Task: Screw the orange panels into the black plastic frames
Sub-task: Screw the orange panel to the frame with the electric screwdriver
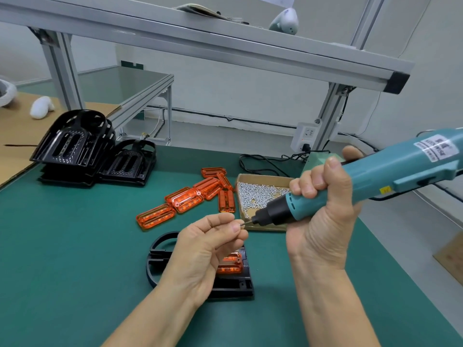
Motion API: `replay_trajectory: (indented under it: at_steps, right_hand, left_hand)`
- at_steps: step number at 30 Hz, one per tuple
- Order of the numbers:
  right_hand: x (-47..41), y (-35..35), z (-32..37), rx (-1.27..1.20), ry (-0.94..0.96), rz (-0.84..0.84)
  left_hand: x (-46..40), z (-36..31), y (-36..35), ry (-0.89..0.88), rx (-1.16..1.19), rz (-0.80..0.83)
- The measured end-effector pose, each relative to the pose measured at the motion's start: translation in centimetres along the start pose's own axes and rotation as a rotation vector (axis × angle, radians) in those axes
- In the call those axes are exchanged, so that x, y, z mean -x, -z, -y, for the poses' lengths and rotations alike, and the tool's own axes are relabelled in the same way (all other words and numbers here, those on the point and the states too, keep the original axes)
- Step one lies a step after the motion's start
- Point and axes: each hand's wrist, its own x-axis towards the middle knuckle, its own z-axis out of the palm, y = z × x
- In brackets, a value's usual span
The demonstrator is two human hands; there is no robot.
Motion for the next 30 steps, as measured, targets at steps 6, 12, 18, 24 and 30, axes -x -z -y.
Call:
replay_trajectory:
  at_steps: [6, 12, 18, 24, 30]
  right_hand:
    - [-0.4, 0.3, -0.1, 0.012, -0.030, 0.027]
    - [-1.0, 0.9, 0.1, 0.007, -0.055, 0.055]
    - [-0.8, 2.7, -0.7, 0.165, -0.148, 0.133]
    - [0.1, 3.5, -2.3, 0.310, -0.194, 0.205]
    - [0.3, 3.4, -3.2, 0.359, -0.197, 0.246]
  left_hand:
    - [-0.2, -0.3, 0.4, -0.086, -0.108, 0.043]
    - [-0.2, -0.9, 0.8, -0.139, -0.342, 0.125]
    - [-0.9, -1.8, 3.0, -0.536, -1.404, 0.074]
    - [-1.3, 0.0, 3.0, -0.449, -1.890, 0.287]
    - [-1.3, 0.1, 3.3, -0.439, -1.946, 0.282]
